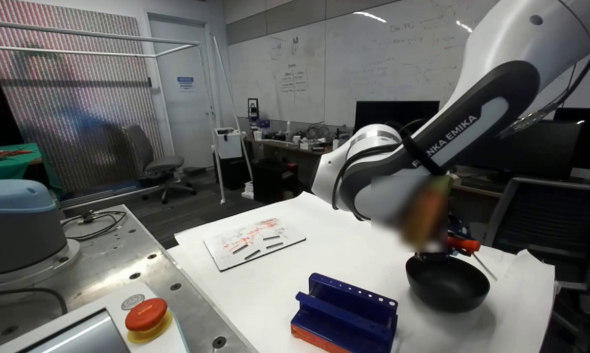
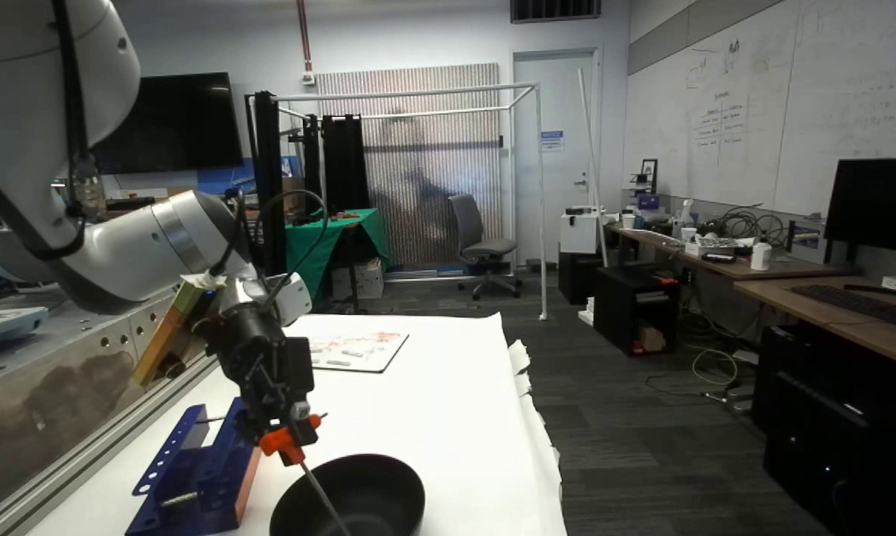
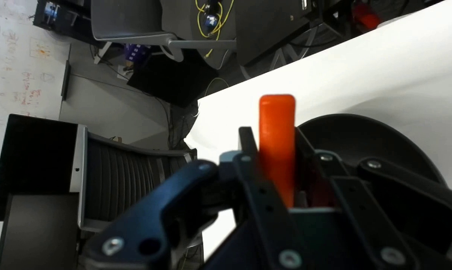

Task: Put the orange object in the bowl

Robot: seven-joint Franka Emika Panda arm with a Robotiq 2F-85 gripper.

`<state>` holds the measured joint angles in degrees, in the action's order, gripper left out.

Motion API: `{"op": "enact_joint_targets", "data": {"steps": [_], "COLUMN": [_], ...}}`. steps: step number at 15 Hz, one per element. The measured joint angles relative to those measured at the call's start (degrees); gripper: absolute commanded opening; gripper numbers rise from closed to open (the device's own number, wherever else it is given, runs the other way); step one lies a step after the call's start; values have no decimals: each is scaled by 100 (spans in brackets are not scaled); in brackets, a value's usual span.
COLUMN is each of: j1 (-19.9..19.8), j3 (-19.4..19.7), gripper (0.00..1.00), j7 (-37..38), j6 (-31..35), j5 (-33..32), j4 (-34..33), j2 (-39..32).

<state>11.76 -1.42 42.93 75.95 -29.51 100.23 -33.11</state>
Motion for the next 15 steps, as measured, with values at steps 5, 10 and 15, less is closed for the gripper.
{"op": "enact_joint_targets", "data": {"steps": [5,10,15], "j1": [2,2,-1], "j3": [0,-4,-131], "gripper": [99,100,100], "j7": [7,-61,-766], "j6": [-8,-16,198], "j5": [185,272,552], "j4": [-181,-268,-194], "j2": [-38,-25,479]}}
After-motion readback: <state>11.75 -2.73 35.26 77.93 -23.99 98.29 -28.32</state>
